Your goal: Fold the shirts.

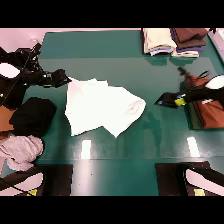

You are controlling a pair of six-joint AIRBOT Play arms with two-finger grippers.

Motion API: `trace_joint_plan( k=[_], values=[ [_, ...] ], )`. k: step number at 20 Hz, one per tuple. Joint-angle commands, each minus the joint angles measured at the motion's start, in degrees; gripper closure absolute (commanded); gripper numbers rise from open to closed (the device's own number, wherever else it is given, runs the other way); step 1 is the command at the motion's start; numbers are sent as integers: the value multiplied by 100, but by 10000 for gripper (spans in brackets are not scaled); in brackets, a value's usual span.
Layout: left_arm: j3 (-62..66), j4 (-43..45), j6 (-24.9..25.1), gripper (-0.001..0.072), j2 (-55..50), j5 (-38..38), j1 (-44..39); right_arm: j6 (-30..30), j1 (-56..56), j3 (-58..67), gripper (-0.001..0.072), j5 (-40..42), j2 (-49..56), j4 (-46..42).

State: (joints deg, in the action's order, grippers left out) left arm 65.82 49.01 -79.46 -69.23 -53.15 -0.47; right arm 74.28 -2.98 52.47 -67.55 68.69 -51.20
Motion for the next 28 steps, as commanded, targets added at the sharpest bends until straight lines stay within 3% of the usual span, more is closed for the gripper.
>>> trace_joint_plan(
  k=[1, 4, 5, 7, 11, 15, 20, 23, 28],
  values=[
    [31, 33, 4, 686, 7, -50, 15, -302, 588, -337, 260, 710, 686, 664],
    [31, 33, 4, 686, 7, -48, 15, -302, 970, -90, 268, 1071, 1071, 649],
    [31, 33, 4, 686, 7, -50, 15, -304, 1025, 17, 346, 1176, 1130, 643],
    [31, 31, 4, 686, 9, -48, 15, -448, 1034, 267, 697, 1259, 1167, 619],
    [638, 337, 9, 687, 363, -273, 17, -448, 925, 1329, 695, 645, 590, -284],
    [2376, 511, 50, 687, 1180, -662, 15, -420, 634, 2793, 695, -376, -726, -1073],
    [4107, 507, 46, 687, 1884, -778, 15, 24, 291, 3987, 695, -1161, -1969, -1620],
    [4721, 494, 44, 687, 1958, -817, 15, 280, 116, 4487, 695, -1510, -2201, -1797],
    [4634, 503, 44, 687, 1528, -909, 15, 643, 66, 4594, 695, -1897, -1871, -1781]
  ],
)
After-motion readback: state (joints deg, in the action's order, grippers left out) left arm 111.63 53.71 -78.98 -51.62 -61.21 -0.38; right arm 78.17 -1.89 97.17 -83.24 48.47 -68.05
